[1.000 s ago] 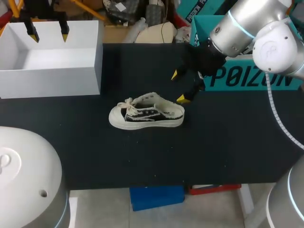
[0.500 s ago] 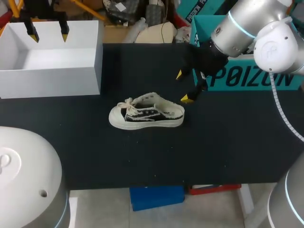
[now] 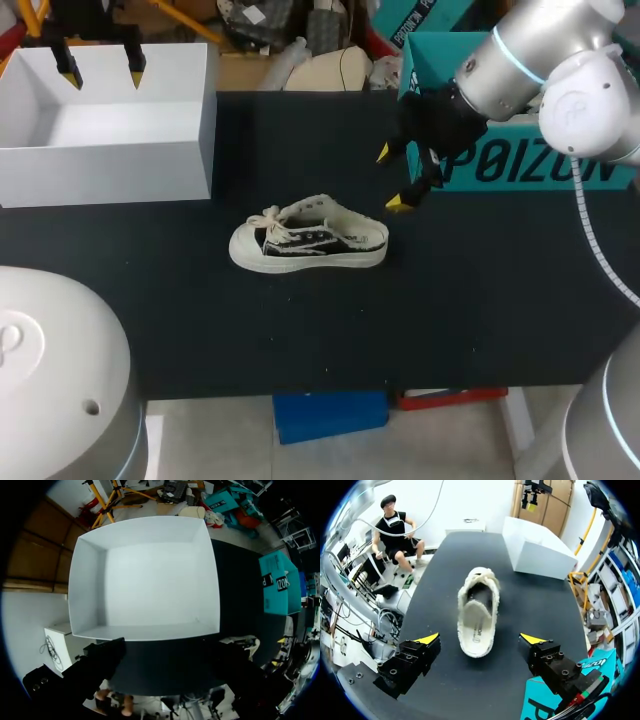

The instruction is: Take the shoe out of the shoebox, open the shoe tongue, remove and reinsert the insole, then place the shoe into the shoebox

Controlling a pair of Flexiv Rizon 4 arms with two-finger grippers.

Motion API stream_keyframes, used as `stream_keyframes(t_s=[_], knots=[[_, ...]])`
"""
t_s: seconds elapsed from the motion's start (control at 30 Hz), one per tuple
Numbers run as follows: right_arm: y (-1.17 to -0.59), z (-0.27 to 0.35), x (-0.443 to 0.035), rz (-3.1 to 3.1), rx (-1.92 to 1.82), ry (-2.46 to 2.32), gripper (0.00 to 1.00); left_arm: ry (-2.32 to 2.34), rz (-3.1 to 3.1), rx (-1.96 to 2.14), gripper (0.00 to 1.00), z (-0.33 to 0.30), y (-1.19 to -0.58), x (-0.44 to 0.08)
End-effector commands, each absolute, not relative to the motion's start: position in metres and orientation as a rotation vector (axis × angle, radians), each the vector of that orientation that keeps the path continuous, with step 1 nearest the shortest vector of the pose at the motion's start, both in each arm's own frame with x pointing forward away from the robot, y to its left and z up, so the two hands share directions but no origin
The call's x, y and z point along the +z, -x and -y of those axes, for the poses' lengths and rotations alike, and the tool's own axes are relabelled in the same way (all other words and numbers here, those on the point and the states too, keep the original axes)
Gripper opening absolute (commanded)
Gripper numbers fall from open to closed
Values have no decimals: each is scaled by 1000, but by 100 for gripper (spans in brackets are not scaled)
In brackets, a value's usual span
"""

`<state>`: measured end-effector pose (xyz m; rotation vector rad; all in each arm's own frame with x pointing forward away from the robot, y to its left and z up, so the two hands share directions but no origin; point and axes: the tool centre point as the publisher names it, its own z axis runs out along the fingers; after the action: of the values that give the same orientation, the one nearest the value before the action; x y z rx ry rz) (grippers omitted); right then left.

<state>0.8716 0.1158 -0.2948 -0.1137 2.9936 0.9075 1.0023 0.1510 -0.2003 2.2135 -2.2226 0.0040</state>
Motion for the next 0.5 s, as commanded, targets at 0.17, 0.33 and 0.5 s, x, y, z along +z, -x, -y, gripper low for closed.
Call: stream_keyframes(t_s=[0.17, 0.33, 0.5], knots=[[-880, -123, -308, -2917, 952, 114, 100, -2217, 2221, -1, 100, -150, -1002, -200], [-880, -128, -320, -2906, 984, 109, 100, -2217, 2221, -1, 100, -150, -1002, -200], [-881, -131, -330, -2900, 1004, 115, 100, -2217, 2221, -1, 100, -150, -1002, -200]])
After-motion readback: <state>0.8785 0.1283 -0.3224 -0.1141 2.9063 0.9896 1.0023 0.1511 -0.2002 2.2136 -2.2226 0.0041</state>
